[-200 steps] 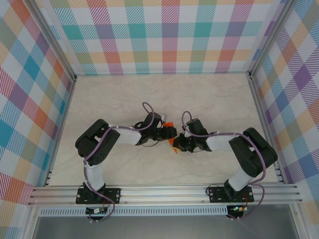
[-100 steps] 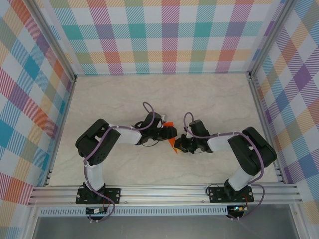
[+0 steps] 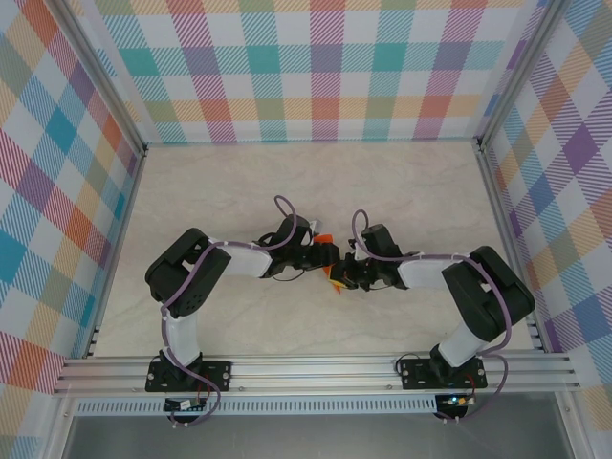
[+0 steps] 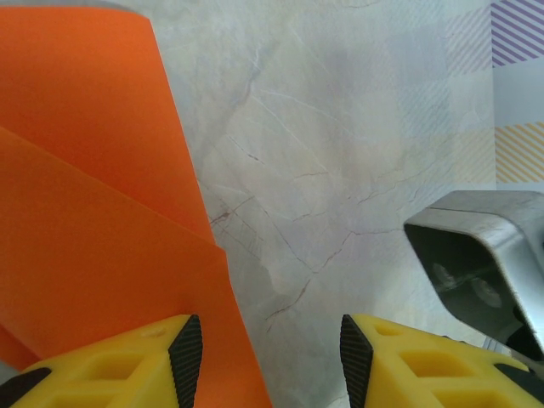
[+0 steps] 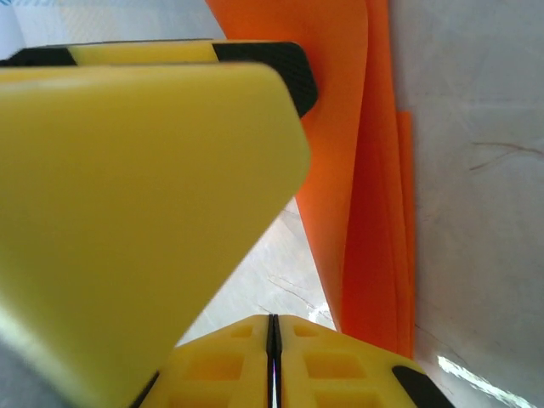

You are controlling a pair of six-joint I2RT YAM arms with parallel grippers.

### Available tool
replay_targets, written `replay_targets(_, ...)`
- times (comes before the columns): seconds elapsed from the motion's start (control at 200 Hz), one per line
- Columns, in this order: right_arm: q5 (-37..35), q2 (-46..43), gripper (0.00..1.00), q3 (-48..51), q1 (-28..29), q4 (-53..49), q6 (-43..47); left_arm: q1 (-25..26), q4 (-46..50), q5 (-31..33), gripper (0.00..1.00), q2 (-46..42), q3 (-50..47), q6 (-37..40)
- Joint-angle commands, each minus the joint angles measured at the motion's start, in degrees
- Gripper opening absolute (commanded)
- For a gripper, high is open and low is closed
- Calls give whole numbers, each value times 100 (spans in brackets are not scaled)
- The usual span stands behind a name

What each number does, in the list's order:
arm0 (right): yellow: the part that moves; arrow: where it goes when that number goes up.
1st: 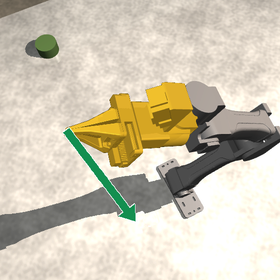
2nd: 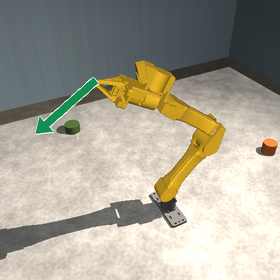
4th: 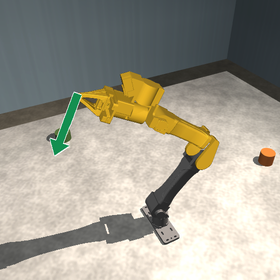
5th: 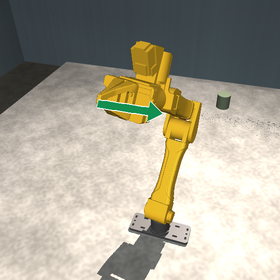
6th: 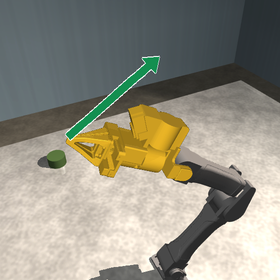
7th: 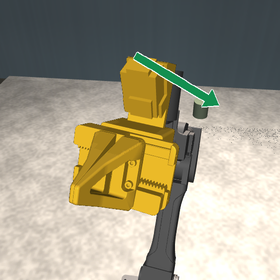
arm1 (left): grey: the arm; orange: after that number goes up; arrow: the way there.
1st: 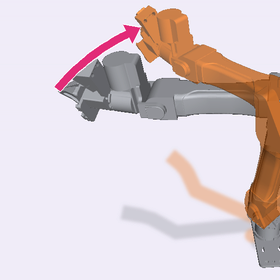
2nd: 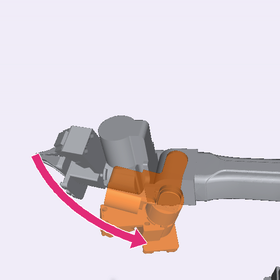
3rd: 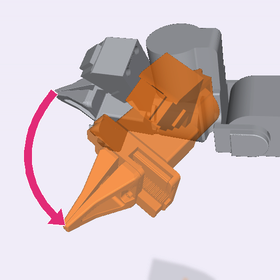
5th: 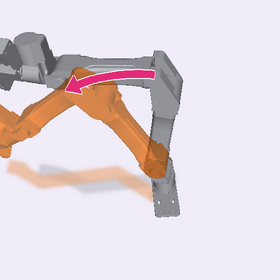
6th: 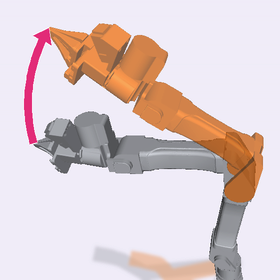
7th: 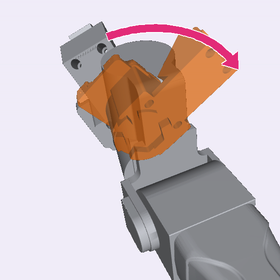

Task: Fold a paper plane with a square sheet of paper (pick it up from the middle)
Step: Fold the wing for the fifth time at the center of the table.

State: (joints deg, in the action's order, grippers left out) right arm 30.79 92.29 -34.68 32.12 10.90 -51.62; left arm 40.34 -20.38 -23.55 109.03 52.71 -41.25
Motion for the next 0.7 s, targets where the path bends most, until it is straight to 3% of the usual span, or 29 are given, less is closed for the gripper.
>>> replay_targets(0.0,-47,70,10,-52,48,-300,-10,-8,324,0,49,275,51,91)
replay_targets(0.27,-570,-50,11,127,23,-1207,336,-8,337,-29,49,275,64,117)
replay_targets(0.695,-584,177,9,687,-96,-898,-51,-9,357,-27,49,301,68,127)
